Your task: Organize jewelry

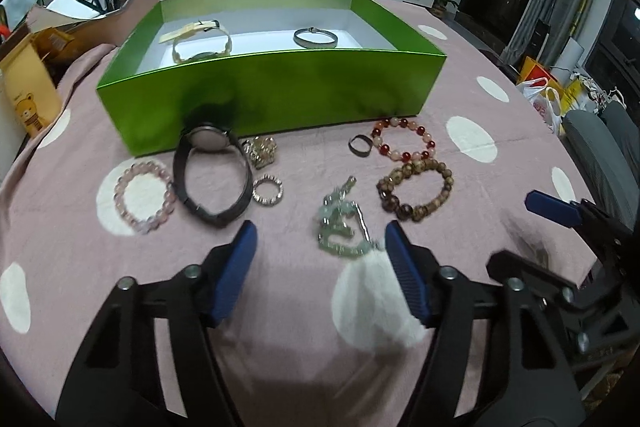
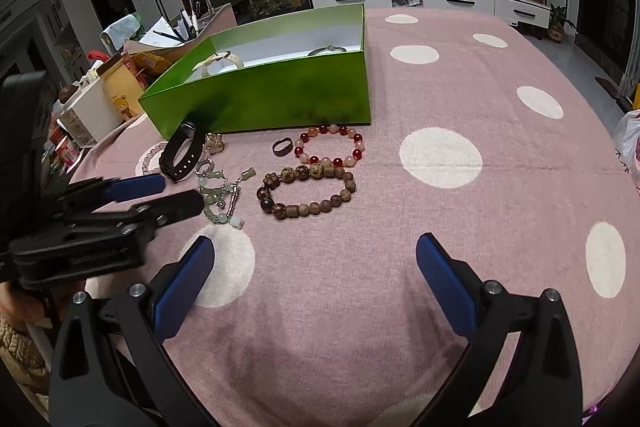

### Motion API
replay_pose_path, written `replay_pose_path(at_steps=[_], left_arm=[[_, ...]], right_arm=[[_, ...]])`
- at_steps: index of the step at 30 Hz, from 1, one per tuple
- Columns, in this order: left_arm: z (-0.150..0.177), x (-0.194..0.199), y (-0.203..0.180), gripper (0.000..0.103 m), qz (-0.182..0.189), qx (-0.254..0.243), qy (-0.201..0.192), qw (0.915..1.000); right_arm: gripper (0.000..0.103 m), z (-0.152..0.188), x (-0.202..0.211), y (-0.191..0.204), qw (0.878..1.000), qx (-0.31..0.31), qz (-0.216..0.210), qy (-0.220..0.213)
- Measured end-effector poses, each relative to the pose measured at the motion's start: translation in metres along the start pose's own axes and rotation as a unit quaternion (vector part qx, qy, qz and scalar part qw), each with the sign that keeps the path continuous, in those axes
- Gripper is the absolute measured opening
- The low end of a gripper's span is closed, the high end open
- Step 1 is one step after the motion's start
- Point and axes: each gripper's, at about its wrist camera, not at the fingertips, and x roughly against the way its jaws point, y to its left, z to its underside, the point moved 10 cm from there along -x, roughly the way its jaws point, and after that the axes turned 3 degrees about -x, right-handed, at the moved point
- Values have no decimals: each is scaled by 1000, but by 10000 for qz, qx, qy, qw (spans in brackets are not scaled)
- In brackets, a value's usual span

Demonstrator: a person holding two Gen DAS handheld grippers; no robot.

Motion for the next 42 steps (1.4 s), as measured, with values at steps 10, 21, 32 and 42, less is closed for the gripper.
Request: replay_pose_path(at_steps=[10,21,32,42], left_arm=[[-5,-29,-9,22,49,-175,162,9997],[-9,-16,4,7,137,-5,-73,9999],[-6,5,23,7,100,254,-156,9995],[0,16,28,7,121,393,-151,9990]], right_arm=[[91,-5,-9,0,9999,105,-12,8],[69,-11,-33,24,9973,713,-182,75],[52,-9,-54,42,9862,1635,-130,234],[12,1,-58,60,9772,2068,-308,361]])
